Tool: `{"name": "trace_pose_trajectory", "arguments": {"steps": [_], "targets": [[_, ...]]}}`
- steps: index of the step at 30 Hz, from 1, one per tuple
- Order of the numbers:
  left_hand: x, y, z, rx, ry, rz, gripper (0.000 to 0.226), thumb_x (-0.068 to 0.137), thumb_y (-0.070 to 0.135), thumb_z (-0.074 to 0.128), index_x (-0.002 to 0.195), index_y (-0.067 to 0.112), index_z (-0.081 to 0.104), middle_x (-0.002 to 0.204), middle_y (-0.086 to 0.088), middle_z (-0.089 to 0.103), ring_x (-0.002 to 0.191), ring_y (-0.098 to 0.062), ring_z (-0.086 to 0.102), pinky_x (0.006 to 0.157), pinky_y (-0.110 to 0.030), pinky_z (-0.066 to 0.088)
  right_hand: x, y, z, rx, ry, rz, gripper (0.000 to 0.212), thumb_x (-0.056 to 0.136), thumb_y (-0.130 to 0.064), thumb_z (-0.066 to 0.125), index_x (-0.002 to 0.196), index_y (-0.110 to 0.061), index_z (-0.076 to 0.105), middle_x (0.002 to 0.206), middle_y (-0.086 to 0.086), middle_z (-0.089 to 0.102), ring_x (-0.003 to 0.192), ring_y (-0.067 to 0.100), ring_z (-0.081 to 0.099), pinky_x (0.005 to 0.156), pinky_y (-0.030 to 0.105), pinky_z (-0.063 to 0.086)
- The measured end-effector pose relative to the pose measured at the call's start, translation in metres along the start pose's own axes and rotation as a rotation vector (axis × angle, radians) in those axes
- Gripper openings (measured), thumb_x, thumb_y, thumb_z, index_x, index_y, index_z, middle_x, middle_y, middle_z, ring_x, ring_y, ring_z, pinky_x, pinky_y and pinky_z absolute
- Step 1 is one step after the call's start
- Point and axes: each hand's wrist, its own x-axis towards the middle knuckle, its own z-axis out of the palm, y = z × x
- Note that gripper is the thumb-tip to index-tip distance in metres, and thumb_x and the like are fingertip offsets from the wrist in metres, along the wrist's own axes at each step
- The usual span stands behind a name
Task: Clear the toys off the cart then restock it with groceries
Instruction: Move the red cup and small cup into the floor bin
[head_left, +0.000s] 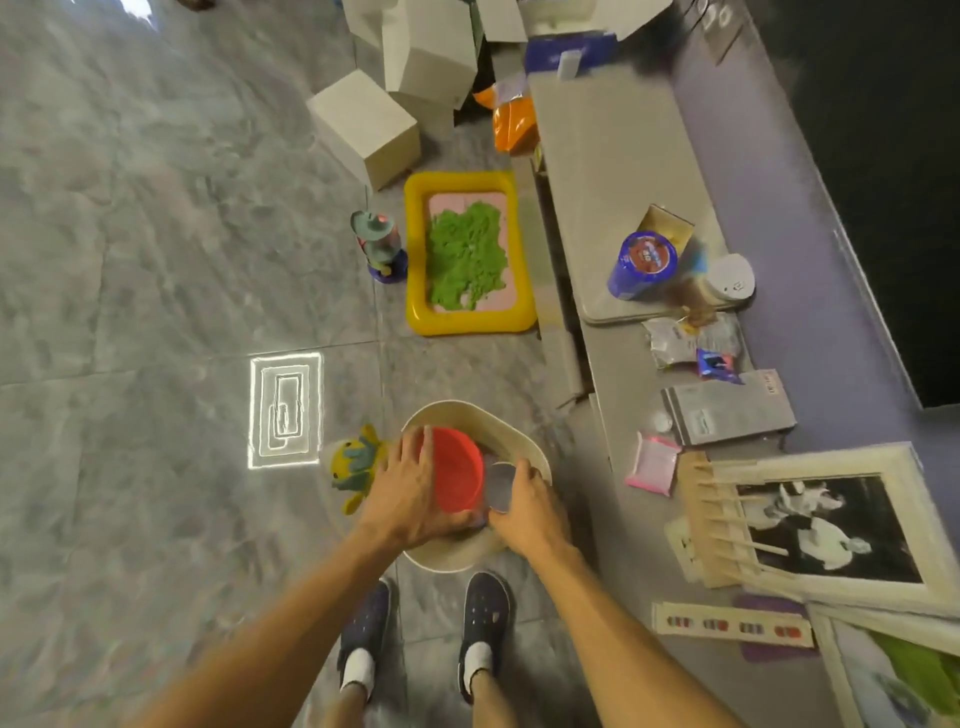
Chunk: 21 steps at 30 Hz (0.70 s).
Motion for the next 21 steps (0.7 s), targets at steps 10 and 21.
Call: {"name": "trace_pose_trajectory", "arguments": {"steps": [10,21], "targets": [[-0.009,-0.009,-0.023,0.032,0.000,0.015,0.148,0.057,0.103,0.055,0.167,0.015,0.010,0.172,-0.011,0.022,0.156,-0.033,0.029,0.123,-0.052,0.034,-0.026,-0.002,-0.009,0.057,0.054,0.032,0.097,0.086,-0.055,0.078,0.159,-0.019,0.025,0.155,0.011,0.046,0.133,0.034,0.056,0.093,0.045,0.054],[-0.069,0.053,-0.207,0.078,0.258,0.232,0.123,0.078,0.100,0.041,0.169,0.020,0.018,0.173,-0.010,0.025,0.157,-0.032,0.031,0.125,-0.053,0.035,-0.148,-0.050,-0.178,0.092,0.419,0.012,0.122,0.083,-0.077,0.069,0.167,-0.011,0.010,0.173,0.013,0.020,0.157,0.031,0.028,0.118,0.044,0.038]]}}
